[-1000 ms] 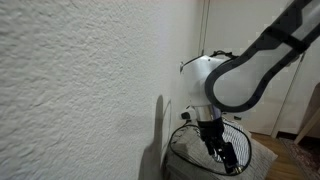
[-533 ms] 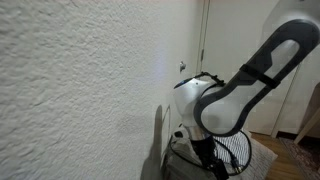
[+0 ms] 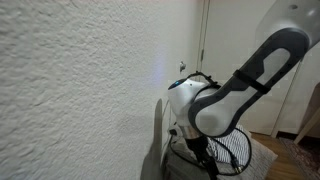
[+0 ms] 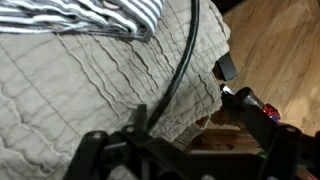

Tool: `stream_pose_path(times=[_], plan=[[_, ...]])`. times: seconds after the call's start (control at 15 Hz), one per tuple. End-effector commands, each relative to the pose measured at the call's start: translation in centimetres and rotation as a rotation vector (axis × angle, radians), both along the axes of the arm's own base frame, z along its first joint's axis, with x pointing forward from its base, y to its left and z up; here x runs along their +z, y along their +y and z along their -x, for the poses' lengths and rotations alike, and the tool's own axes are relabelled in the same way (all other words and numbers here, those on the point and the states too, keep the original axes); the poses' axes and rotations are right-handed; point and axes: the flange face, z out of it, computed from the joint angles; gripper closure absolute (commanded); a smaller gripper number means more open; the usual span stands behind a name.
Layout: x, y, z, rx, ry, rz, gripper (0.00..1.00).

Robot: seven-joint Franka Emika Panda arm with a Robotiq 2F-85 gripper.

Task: Tie a knot using the black cable

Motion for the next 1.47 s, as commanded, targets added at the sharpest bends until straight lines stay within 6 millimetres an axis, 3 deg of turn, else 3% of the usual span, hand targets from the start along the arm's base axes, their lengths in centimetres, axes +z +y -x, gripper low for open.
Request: stream_pose_path(times=[0.0,0.53,0.6,0.67,1.27,1.4], plan=[[-0.6,0.2,-1.1,-0.021,-0.009,0.041,0.0],[-2.8,-0.5,-1.6,-0.028,0.015,0.027,0.0],[-2.9,-0.3,-1.7,-0.031,0.015,0.032,0.25],[-2.9,-0.2,-1.8,-0.028,0.016,0.032,0.26],[-0.8,0.7,-2.7,-0.011,0.011,0.053,0.95],[0.1,0.9,-2.5,-0.012,-0.006,0.059,1.0]])
